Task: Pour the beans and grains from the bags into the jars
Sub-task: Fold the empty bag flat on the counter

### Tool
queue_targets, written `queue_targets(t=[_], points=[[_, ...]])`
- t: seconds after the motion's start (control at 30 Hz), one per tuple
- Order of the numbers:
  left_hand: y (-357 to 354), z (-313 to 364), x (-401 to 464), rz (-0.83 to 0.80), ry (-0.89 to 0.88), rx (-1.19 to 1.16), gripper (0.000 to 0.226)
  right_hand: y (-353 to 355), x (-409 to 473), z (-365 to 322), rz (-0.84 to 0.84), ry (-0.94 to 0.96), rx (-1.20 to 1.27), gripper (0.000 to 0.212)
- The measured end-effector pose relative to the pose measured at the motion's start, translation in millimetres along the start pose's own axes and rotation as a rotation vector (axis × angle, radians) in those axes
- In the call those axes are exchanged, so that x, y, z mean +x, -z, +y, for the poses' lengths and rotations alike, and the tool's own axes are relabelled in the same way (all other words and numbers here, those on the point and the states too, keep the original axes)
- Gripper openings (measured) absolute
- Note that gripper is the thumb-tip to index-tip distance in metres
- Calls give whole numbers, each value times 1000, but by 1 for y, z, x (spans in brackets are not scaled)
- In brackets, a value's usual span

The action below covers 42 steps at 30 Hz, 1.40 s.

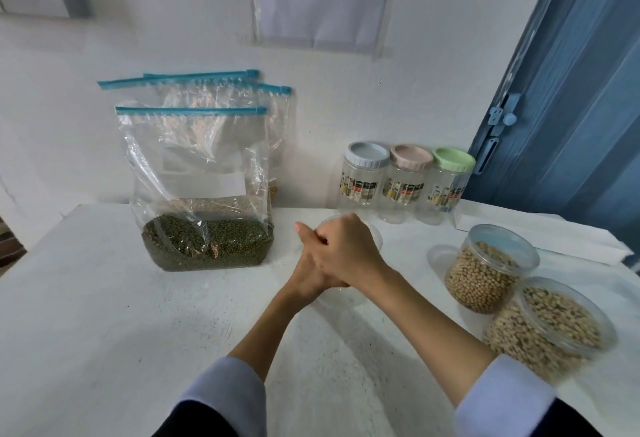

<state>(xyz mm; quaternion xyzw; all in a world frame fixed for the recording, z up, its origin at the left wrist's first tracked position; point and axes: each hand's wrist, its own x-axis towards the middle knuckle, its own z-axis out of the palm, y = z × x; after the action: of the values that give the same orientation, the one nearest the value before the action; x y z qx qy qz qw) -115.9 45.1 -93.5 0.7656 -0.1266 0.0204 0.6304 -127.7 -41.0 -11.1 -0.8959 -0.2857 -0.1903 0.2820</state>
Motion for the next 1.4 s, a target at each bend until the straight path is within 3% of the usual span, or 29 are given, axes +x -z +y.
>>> queue_targets(t=[0.07, 0.1, 0.13, 0.2, 0.27, 0.3, 0.4, 0.47, 0.53, 0.63, 0.7, 0.9, 1.03, 1.13, 1.17, 1.27, 1.3, 1.4], points=[[-1, -3, 3, 14, -15, 1, 67, 11, 3, -3, 249, 84, -26, 42], [0, -5, 3, 19, -3, -18, 73, 11, 6, -1, 251, 79, -83, 32], [0, -8, 4, 16, 4, -38, 76, 9, 6, 2, 132, 8, -165, 29], [-1, -12, 3, 10, 24, -47, 74, 1, 2, 14, -295, -183, -350, 59], [-2, -14, 1, 41, 21, -52, 77, -2, -4, 22, -516, -149, -422, 74], [-1, -14, 0, 58, 30, -81, 80, -1, -6, 24, -519, -95, -383, 71], [1, -20, 0, 38, 51, -100, 88, 17, -5, 25, -293, -26, -42, 41], [1, -19, 0, 52, 52, -104, 93, 25, 0, 25, -112, -3, 35, 52], [1, -17, 0, 53, 72, -102, 101, 23, 7, 23, -62, -45, -67, 51], [-1, -18, -1, 21, 59, -111, 85, 4, 9, 19, -406, -262, -373, 75], [-1, -17, -2, 38, 61, -86, 86, -8, 4, 20, -510, -202, -431, 79], [3, -22, -5, -20, 60, -77, 88, 1, 3, 27, -313, 17, 109, 29], [-3, -11, -6, -3, 12, -68, 71, -3, 0, 11, -58, 13, 356, 56], [-2, -15, -6, 20, 24, -110, 92, 2, 7, 12, 105, 82, 309, 46], [-1, -16, -7, 24, 45, -119, 101, 5, 12, 15, 33, 61, 245, 41], [-1, -22, -7, 12, 95, -115, 107, 13, 16, 30, -470, -110, -273, 66], [-1, -21, -7, 17, 108, -102, 107, 13, 12, 34, -558, -158, -344, 70], [-2, -24, -7, 37, 116, -109, 109, 9, 2, 39, -494, -176, -231, 66]])
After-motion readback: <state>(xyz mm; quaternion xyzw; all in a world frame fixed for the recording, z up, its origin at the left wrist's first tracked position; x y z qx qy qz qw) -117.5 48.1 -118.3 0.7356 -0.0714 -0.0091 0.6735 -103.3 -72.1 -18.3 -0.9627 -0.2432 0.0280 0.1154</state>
